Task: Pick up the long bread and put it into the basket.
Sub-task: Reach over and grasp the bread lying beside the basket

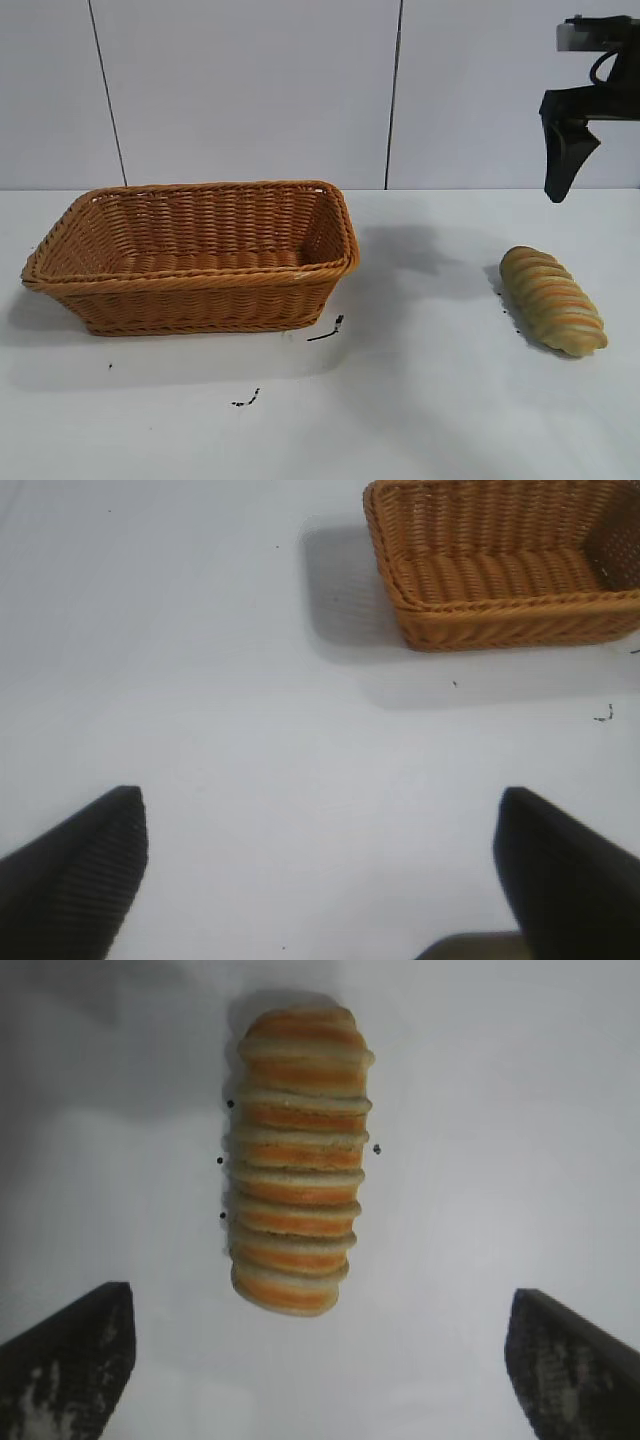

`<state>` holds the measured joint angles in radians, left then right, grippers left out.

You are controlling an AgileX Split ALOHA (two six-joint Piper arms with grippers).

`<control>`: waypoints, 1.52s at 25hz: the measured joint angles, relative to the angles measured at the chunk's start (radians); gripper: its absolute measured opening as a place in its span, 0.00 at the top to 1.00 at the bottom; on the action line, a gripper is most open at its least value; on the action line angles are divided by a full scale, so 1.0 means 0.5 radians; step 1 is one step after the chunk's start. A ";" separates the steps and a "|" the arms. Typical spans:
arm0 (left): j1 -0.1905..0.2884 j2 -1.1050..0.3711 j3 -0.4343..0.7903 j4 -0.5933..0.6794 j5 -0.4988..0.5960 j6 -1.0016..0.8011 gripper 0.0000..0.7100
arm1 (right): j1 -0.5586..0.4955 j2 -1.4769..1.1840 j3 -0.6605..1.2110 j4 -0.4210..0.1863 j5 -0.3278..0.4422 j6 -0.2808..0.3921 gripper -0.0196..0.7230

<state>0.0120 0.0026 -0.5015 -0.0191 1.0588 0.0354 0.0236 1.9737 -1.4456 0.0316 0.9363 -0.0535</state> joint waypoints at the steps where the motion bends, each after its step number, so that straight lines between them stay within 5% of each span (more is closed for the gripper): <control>1: 0.000 0.000 0.000 0.000 0.000 0.000 0.02 | 0.000 0.027 0.000 0.015 -0.019 0.000 0.04; 11: 0.000 0.000 0.000 0.000 0.000 0.000 0.02 | 0.000 0.210 0.000 0.069 -0.169 -0.016 0.04; 38: 0.000 0.000 0.000 0.000 0.000 0.000 0.02 | 0.000 0.410 0.000 0.138 -0.268 -0.067 0.04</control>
<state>0.0120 0.0026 -0.5015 -0.0191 1.0588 0.0354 0.0236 2.1788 -1.4456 0.1005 0.8020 -0.0872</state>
